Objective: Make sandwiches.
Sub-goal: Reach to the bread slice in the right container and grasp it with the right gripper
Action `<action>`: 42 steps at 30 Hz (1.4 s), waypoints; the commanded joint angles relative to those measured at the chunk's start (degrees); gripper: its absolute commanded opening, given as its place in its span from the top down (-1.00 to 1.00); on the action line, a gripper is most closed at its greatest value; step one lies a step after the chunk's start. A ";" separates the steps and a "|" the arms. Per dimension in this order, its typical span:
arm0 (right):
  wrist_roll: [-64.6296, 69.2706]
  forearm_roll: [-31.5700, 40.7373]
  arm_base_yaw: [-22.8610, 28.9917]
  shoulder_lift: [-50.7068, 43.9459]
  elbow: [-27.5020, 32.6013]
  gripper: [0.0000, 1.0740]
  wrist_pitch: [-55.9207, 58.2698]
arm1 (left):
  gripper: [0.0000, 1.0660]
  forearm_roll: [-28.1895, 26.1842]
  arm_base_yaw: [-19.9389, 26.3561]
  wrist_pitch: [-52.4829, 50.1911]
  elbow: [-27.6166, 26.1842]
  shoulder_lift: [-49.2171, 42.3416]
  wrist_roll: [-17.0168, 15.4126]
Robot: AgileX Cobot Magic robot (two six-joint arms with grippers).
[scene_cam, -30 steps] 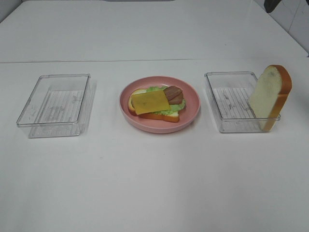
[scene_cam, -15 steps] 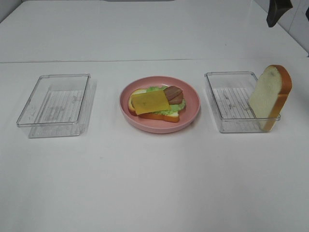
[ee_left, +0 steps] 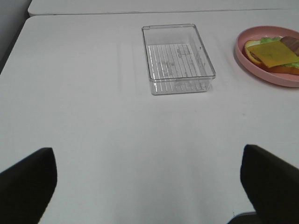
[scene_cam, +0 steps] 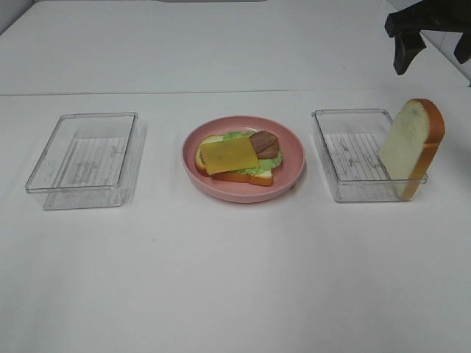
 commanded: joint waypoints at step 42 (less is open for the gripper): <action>0.46 3.27 -2.75 10.77 -0.11 1.00 4.35 | -0.88 0.00 0.06 -0.23 0.06 -0.34 0.06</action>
